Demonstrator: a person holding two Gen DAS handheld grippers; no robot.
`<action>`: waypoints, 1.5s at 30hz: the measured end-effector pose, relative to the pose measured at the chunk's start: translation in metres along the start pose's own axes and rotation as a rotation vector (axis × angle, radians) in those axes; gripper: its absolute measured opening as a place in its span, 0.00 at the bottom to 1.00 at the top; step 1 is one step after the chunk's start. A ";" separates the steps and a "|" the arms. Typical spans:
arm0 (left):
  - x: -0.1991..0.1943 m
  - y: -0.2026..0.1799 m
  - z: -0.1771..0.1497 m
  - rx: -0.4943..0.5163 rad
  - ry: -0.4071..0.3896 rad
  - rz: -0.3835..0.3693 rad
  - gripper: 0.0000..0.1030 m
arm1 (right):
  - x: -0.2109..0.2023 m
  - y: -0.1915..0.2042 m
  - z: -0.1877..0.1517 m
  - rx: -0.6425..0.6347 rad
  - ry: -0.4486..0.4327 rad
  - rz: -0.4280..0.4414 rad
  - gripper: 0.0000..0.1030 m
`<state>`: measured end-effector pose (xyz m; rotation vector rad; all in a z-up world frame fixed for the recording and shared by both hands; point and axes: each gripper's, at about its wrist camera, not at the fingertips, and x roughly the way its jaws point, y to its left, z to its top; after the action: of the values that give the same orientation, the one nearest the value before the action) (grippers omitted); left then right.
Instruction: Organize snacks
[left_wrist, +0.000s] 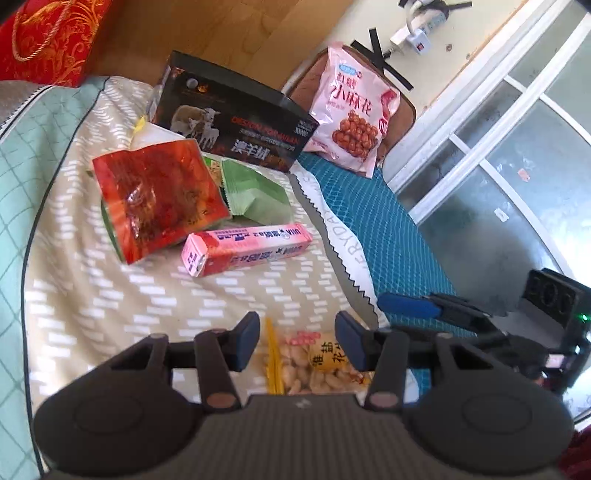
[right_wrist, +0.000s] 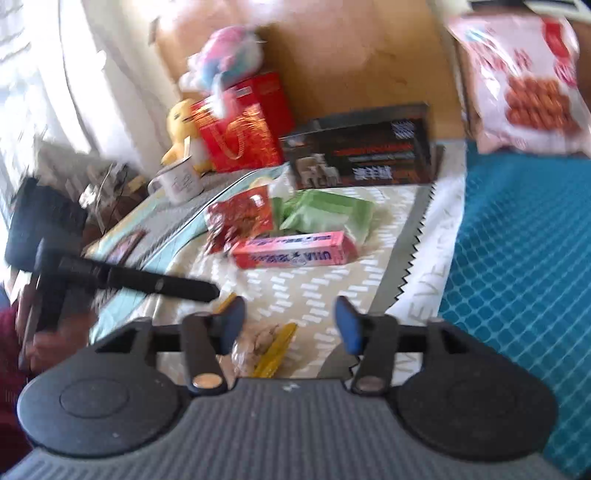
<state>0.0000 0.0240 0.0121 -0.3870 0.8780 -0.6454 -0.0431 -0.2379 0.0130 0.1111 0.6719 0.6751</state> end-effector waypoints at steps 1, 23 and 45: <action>0.003 -0.001 0.000 0.005 0.015 -0.003 0.44 | 0.000 0.002 -0.002 -0.023 0.016 0.008 0.60; -0.015 -0.008 0.074 0.080 -0.154 -0.008 0.34 | 0.046 0.002 0.074 -0.083 -0.104 0.049 0.35; 0.036 0.019 0.184 0.130 -0.322 0.197 0.38 | 0.100 -0.062 0.153 -0.005 -0.239 -0.214 0.61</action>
<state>0.1726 0.0242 0.0883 -0.2728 0.5555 -0.4394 0.1414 -0.2083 0.0603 0.1113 0.4442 0.4491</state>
